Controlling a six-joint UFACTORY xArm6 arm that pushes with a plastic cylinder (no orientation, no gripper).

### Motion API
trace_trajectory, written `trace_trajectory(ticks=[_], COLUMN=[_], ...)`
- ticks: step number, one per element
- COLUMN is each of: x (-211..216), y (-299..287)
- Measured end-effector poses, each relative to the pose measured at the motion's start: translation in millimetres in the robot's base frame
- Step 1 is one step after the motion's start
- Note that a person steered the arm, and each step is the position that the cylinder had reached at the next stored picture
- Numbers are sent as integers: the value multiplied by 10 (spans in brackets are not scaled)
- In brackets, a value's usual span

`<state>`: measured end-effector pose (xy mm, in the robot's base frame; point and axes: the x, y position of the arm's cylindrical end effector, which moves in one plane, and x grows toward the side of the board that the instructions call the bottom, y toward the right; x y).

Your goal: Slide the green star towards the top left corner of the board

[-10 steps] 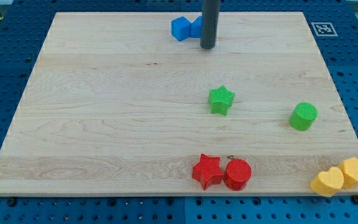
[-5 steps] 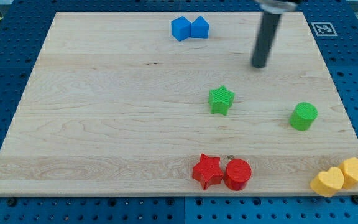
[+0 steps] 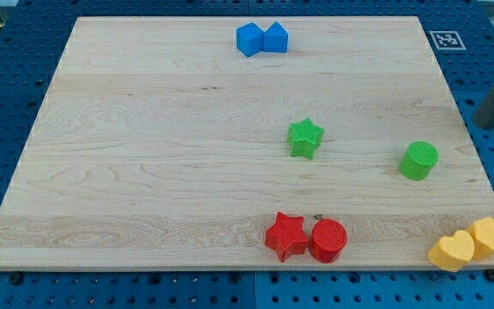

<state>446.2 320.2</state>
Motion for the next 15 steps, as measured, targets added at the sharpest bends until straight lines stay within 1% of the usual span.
trace_trajectory(ticks=[1, 3, 4, 5, 6, 7, 8, 9, 10, 11, 12, 13, 14, 15], x=[121, 213, 205, 194, 194, 230, 101, -18, 122, 167, -277, -875, -844, -385], y=[-476, -1612, -2495, -2994, -2959, -3132, -3779, -4267, -4290, -4418, -4940, -5314, -5316, -5215])
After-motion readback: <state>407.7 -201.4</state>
